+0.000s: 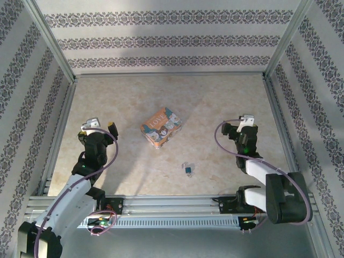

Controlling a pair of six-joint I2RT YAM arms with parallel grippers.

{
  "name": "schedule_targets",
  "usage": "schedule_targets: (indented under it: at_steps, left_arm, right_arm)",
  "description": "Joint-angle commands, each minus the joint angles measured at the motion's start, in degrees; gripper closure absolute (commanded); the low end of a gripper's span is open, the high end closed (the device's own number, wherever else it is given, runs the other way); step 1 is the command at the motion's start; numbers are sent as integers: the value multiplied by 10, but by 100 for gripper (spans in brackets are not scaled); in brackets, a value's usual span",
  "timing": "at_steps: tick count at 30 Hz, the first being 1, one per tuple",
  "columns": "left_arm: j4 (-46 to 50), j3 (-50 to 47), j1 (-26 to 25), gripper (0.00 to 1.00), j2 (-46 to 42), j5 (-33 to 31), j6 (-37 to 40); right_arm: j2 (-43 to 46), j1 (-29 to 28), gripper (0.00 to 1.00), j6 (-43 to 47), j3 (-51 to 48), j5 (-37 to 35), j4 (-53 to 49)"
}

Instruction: Unlock a padlock with a key

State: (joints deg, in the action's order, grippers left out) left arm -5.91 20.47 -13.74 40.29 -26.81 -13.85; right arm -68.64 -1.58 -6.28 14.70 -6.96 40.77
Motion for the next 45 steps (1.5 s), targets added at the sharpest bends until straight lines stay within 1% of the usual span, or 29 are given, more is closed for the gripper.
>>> schedule_targets:
  at_steps: [1,3,6,11,12,14,17,20,24,28,30,33,37,39,42,44,45]
  left_arm:
    - [-39,10,9,1,6,1,14]
    - [-40,12,9,0,18,2,14]
    - [-50,12,9,0,42,2,15]
    - [-92,4,10,1,82,-25,41]
    - [-103,3,11,1,94,-33,54]
    - [-120,2,14,1,117,-45,71]
    - [-170,-6,18,1,164,-50,96]
    - [-227,-11,22,1,221,-50,125]
    - [-300,-15,28,1,295,-44,142]
    - [-401,-28,34,1,357,-7,151]
    - [-418,-22,36,1,375,19,155]
    - [-443,-12,37,1,401,38,163]
    - [-443,-1,37,1,416,46,172]
    - [-459,-5,38,1,422,54,178]
    - [-524,-23,45,1,450,71,184]
    - [-601,-40,53,1,488,78,186]
    - [-625,-47,53,1,493,76,187]
  right_arm:
    - [-23,4,2,39,-13,28,117]
    - [-55,5,2,41,-18,38,148]
    - [-113,2,1,57,-35,58,239]
    - [-216,1,2,57,-35,67,354]
    - [-215,1,2,56,-33,64,350]
    - [-188,2,2,52,-26,48,291]
    - [-203,9,2,37,3,37,265]
    - [-187,10,1,30,65,20,132]
    - [-193,8,2,32,60,16,152]
    - [-191,8,2,32,61,17,149]
    - [-191,8,2,32,61,16,149]
    - [-191,8,1,33,61,17,149]
    - [-192,7,2,34,61,16,149]
    - [-192,5,2,35,61,14,149]
    - [-192,4,2,36,61,12,149]
    - [-192,4,2,36,61,12,149]
    - [-192,4,2,36,61,12,149]
